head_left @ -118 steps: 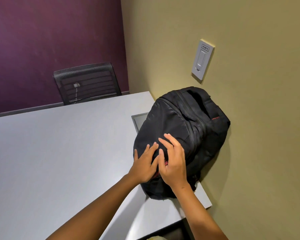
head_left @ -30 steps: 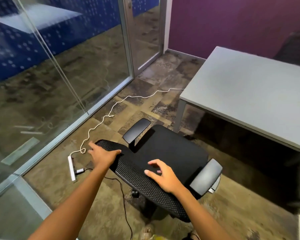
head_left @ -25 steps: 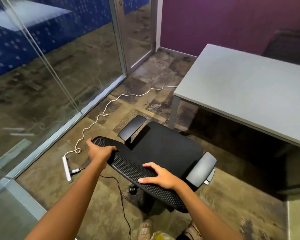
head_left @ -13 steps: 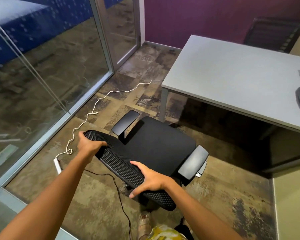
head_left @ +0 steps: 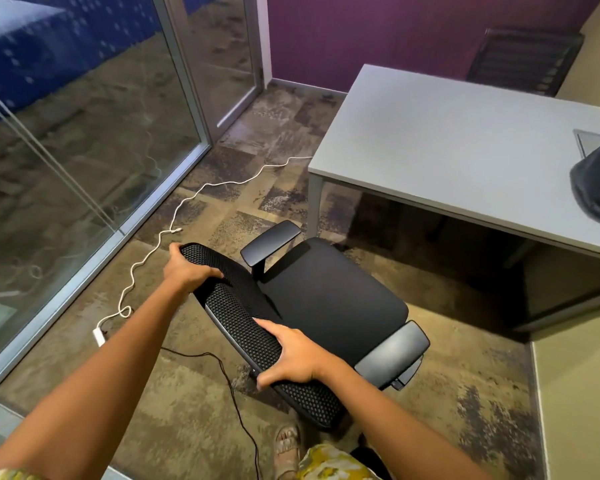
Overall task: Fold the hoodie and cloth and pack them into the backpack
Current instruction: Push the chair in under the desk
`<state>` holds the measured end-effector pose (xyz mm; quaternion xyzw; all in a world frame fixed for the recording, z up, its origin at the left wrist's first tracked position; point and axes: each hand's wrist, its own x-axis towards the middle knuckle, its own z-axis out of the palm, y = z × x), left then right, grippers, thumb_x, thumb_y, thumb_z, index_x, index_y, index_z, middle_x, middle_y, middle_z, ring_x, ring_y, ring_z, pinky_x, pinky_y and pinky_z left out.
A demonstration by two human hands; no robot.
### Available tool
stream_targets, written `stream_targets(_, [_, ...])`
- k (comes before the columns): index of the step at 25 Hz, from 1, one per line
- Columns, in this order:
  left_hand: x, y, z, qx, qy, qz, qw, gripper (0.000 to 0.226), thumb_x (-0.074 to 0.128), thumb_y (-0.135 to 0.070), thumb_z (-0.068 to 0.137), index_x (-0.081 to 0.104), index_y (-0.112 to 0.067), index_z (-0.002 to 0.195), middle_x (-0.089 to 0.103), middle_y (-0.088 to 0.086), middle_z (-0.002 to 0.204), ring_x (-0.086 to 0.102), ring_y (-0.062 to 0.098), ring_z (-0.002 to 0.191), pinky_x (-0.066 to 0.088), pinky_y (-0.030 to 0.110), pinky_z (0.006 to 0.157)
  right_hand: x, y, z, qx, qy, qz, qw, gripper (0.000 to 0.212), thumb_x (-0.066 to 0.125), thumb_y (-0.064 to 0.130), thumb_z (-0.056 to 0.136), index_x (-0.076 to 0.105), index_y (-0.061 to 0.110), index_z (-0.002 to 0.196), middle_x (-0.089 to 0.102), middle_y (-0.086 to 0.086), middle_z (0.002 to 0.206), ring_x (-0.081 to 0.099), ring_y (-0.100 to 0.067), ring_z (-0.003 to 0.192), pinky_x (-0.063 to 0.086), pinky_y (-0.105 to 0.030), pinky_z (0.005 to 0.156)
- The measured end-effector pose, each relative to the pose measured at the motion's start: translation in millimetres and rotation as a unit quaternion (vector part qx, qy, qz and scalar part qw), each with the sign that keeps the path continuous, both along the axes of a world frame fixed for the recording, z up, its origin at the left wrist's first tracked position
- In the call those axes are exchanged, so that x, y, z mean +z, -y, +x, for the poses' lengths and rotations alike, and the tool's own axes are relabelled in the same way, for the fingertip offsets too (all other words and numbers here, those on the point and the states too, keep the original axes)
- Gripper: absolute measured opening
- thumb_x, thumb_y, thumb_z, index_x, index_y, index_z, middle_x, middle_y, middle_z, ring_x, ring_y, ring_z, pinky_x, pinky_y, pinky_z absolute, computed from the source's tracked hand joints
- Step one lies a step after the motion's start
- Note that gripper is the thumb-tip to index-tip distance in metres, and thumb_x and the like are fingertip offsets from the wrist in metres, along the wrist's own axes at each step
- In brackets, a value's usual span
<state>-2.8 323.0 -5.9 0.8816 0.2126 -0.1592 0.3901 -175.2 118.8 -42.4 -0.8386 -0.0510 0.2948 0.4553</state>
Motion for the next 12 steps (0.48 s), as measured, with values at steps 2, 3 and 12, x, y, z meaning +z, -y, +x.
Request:
stream_targets(2, [-1.6, 14.8, 3.7, -0.005, 0.007, -0.002, 1.000, 0.102, 0.094, -0.019, 0.063, 0.028, -0.019, 0.141, 0.051, 0.019, 0.130, 0.056, 0.038, 0.115, 0.056, 0.052, 0.090, 0.9, 13.7, 2.4, -0.002, 0.002, -0.005, 1.000, 0.122, 0.085, 0.051, 0.053, 0.021, 0.038, 0.156, 0.037, 0.010, 0.157, 0.039, -0.012, 0.139, 0.037, -0.036, 0.115])
stream_targets(3, [-3.0, 23.3, 5.7, -0.009, 0.008, -0.003, 1.000, 0.102, 0.094, -0.018, 0.063, 0.027, -0.017, 0.141, 0.050, 0.019, 0.131, 0.055, 0.038, 0.116, 0.056, 0.051, 0.091, 1.5, 21.5, 3.1, -0.006, 0.004, -0.003, 1.000, 0.122, 0.086, 0.050, 0.054, 0.021, 0.037, 0.156, 0.038, 0.010, 0.156, 0.040, -0.011, 0.139, 0.037, -0.034, 0.115])
stream_targets(12, [-7.0, 101.8, 27.0, -0.034, 0.008, 0.009, 0.999, 0.101, 0.092, -0.021, 0.066, 0.025, -0.014, 0.141, 0.048, 0.020, 0.135, 0.051, 0.039, 0.121, 0.051, 0.047, 0.089, 4.5, 89.2, 17.4, -0.027, -0.004, -0.005, 1.000, 0.118, 0.088, 0.039, 0.059, 0.022, 0.034, 0.157, 0.043, 0.010, 0.153, 0.047, -0.008, 0.132, 0.041, -0.029, 0.111])
